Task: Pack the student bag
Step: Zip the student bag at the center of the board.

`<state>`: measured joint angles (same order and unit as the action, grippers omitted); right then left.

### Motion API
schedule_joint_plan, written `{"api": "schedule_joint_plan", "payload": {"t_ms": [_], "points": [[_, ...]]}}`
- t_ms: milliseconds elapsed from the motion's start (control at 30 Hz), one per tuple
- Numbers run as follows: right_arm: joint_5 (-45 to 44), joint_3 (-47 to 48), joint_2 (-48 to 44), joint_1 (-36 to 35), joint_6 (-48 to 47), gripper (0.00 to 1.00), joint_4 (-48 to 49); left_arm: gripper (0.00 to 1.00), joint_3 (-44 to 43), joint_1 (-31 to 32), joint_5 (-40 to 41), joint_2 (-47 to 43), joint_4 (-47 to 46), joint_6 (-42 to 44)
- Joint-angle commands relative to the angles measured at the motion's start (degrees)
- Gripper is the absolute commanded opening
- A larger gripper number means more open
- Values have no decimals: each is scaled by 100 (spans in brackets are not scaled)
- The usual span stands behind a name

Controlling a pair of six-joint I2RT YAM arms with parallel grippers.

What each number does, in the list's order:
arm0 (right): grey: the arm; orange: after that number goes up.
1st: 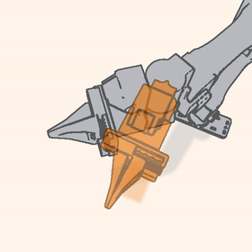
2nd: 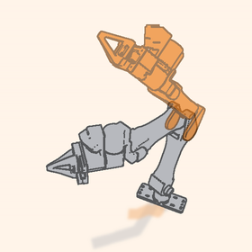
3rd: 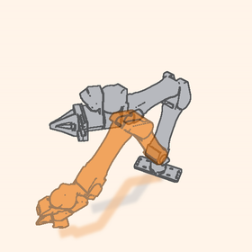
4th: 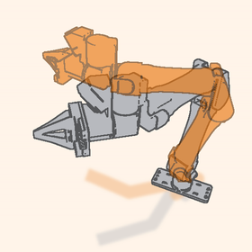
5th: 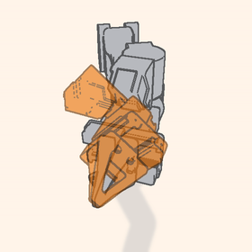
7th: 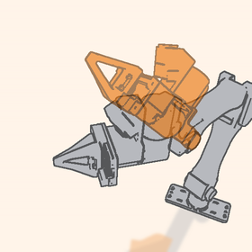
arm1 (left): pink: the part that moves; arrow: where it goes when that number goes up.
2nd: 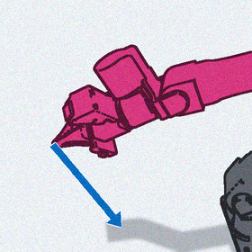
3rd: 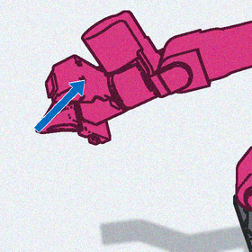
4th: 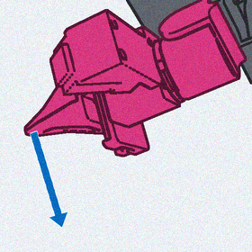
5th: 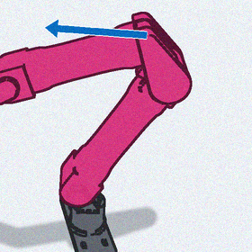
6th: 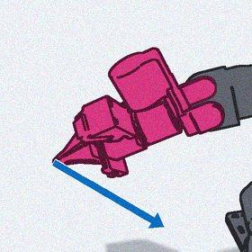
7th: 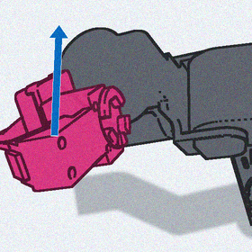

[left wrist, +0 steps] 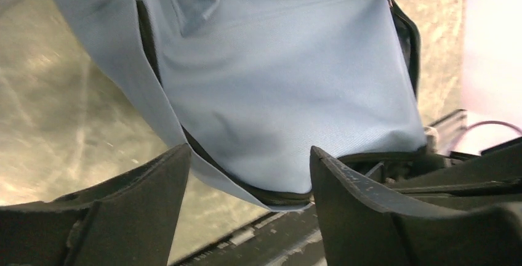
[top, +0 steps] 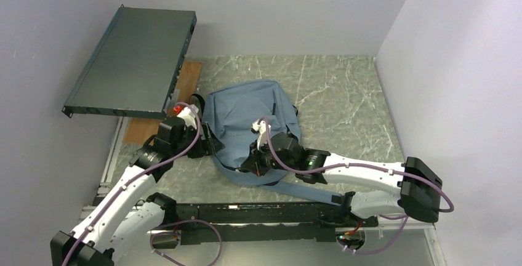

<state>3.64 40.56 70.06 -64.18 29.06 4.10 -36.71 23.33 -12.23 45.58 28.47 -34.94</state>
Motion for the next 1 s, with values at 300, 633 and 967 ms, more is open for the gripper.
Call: {"api": "schedule_joint_plan", "payload": {"t_ms": [300, 633, 967], "points": [[275, 368, 229, -22, -35, 0, 123, 50, 1858, -13, -1252, -250, -1257, -3505], [10, 98, -34, -69, -11, 0, 242, 74, 1368, -13, -830, -13, 59, -3025], [92, 124, 65, -71, -94, 0, 377, 72, 1276, -13, -1026, 167, 355, -3627]]}}
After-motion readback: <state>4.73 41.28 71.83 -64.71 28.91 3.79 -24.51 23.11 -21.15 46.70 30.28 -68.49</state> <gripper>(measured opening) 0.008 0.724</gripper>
